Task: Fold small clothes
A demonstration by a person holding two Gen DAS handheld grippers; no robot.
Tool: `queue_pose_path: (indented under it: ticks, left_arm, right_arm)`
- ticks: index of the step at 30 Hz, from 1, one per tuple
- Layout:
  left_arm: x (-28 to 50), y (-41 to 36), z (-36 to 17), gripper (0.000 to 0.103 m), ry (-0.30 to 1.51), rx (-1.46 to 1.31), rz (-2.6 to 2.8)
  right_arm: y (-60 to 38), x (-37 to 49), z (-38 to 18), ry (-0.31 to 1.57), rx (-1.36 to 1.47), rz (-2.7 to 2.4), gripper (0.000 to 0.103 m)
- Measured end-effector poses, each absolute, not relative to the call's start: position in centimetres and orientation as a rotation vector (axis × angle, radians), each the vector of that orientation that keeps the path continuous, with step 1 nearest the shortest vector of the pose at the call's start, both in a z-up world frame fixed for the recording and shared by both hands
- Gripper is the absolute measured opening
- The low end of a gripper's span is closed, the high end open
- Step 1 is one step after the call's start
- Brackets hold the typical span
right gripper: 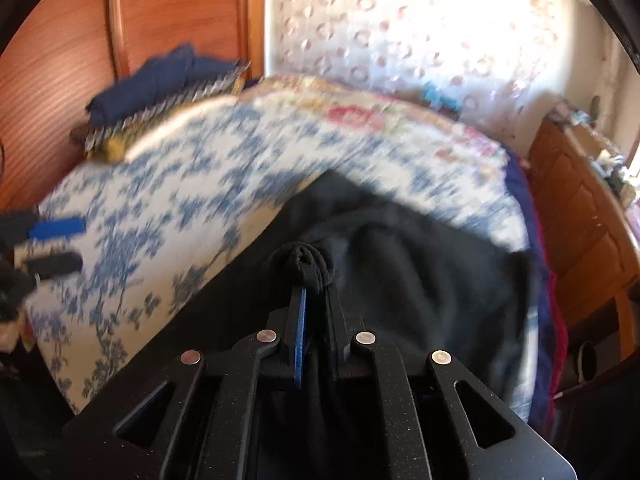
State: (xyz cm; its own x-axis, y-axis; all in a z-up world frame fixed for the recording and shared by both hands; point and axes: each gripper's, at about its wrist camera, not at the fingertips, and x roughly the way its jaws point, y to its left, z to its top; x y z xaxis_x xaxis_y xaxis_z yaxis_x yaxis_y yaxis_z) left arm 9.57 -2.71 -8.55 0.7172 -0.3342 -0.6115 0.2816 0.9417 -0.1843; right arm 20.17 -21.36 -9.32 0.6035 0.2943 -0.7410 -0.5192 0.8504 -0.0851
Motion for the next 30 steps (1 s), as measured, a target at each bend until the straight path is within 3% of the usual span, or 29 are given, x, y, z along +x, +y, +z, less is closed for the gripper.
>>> queue_pose_path:
  ticks: [7,12,14,15,16,24,30]
  left_arm:
    - [9.8,-3.5,-8.7,0.044,0.695,-0.097,-0.394]
    - [9.6,-4.1,-8.6,0.048,0.694,-0.084,-0.414]
    - [9.6,-4.4,-8.7,0.049,0.7,-0.077,-0.424]
    - [9.5,-4.6,-8.8,0.049,0.703,-0.071,-0.427]
    - [9.5,-4.8,-8.8,0.049,0.704,-0.065,-0.429]
    - [9.1,-6.2,-8.8,0.05,0.704,-0.025,-0.439]
    - [9.1,-7.8,-8.7,0.05,0.716,0.015,-0.443]
  right_arm:
    - [-26.3,24.3,-5.1,0.708,-0.308,0.308,0.005]
    - [-30.4,28.7,-6.4,0.762,-0.313,0.146,0.006]
    - [-31.4,30.1,-7.5,0.809,-0.323,0.086,0.015]
    - [-32.0,30.6,-7.9,0.827,-0.314,0.068,0.029]
    - [-32.7,30.5,-8.0,0.83,-0.29,0.057,0.035]
    - [-33.3,21.2,-6.4,0.768,-0.176,0.2,0.036]
    - [-30.7,14.3,-7.8,0.79,-0.175,0.315,0.048]
